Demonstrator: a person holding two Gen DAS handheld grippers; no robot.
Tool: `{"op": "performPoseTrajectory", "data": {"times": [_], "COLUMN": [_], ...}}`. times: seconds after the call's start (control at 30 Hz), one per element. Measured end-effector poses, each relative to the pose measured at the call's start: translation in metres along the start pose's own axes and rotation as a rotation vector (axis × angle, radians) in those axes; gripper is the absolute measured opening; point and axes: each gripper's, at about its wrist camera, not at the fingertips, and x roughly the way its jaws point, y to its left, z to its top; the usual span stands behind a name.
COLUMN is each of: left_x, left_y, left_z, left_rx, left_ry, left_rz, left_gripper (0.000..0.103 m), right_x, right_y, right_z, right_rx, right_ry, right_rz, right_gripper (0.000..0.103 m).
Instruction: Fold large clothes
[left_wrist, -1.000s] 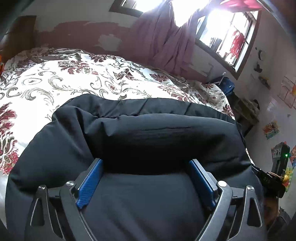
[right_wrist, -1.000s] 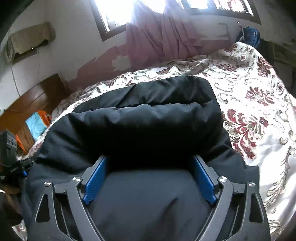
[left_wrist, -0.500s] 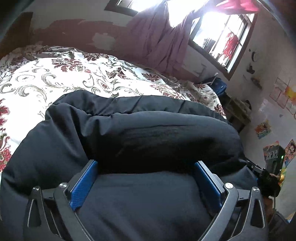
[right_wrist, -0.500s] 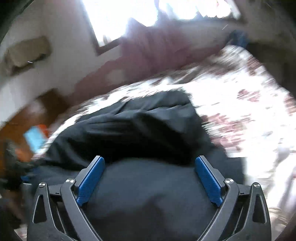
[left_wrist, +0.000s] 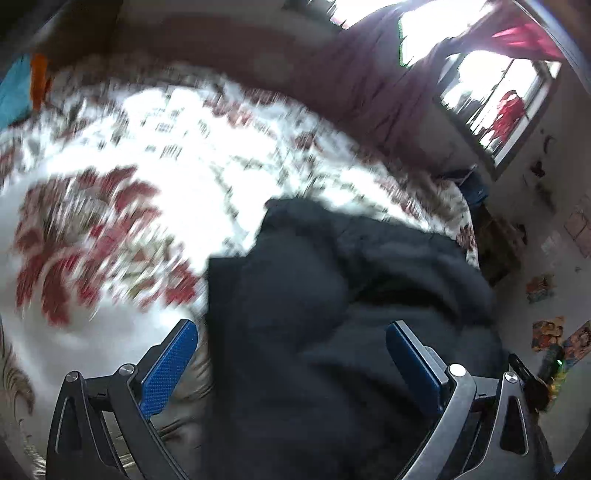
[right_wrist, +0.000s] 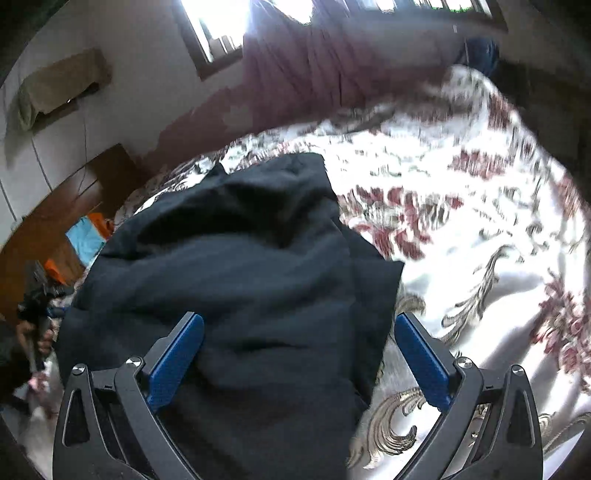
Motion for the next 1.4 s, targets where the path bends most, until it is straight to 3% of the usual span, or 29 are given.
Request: {"op": "performPoseTrajectory", "data": {"times": [0.13, 0.23, 0.37, 0.47, 0.6, 0.8, 1.07, 1.13, 1.2, 1.23, 1.3, 1.37, 1.4], "left_x": [0.011, 0.017, 0.033, 0.043, 0.058, 0.071, 0.079, 0.081, 0.081, 0.081, 0.082, 0.075, 0.071], "left_y": [0.039, 0.045, 0.037, 0.026, 0.022, 0.028, 0.018, 0.014, 0.012, 0.011, 0.01, 0.001, -0.004], "left_z": [-0.012, -0.015, -0.011, -0.011, -0.006, 0.006, 0.012, 0.013, 0.013, 0.012, 0.011, 0.011, 0.011], "left_rx": [-0.088, -0.085, -0.002, 0.089, 0.14, 0.098, 0.044, 0.02, -0.018, -0.049, -0.105, -0.115, -0.098], "left_ry": [0.119, 0.129, 0.184, 0.221, 0.254, 0.295, 0.336, 0.346, 0.347, 0.343, 0.339, 0.317, 0.306], "left_rz": [-0.101, -0.161, -0.197, -0.215, -0.259, -0.322, -0.304, -0.298, -0.285, -0.273, -0.251, -0.223, -0.206], "left_gripper": [0.103, 0.103, 0.103, 0.103, 0.103, 0.103, 0.102, 0.095, 0.072, 0.068, 0.05, 0.038, 0.034], "right_x": [0.025, 0.042, 0.064, 0.071, 0.078, 0.084, 0.079, 0.077, 0.073, 0.071, 0.065, 0.055, 0.049], "right_y": [-0.04, -0.053, -0.068, -0.071, -0.07, -0.065, -0.054, -0.041, -0.033, -0.026, -0.013, 0.001, 0.007], "right_z": [-0.008, -0.016, -0.031, -0.042, -0.046, -0.047, -0.048, -0.046, -0.043, -0.042, -0.04, -0.036, -0.033], "right_rx": [0.199, 0.287, 0.403, 0.458, 0.48, 0.511, 0.53, 0.512, 0.493, 0.476, 0.43, 0.391, 0.382], "right_ry": [0.104, 0.151, 0.201, 0.191, 0.184, 0.195, 0.226, 0.232, 0.229, 0.231, 0.228, 0.208, 0.193], "right_rz": [0.142, 0.221, 0.349, 0.411, 0.438, 0.469, 0.484, 0.466, 0.441, 0.421, 0.396, 0.373, 0.361], "right_gripper": [0.101, 0.101, 0.102, 0.102, 0.102, 0.102, 0.102, 0.102, 0.102, 0.101, 0.091, 0.06, 0.053]}}
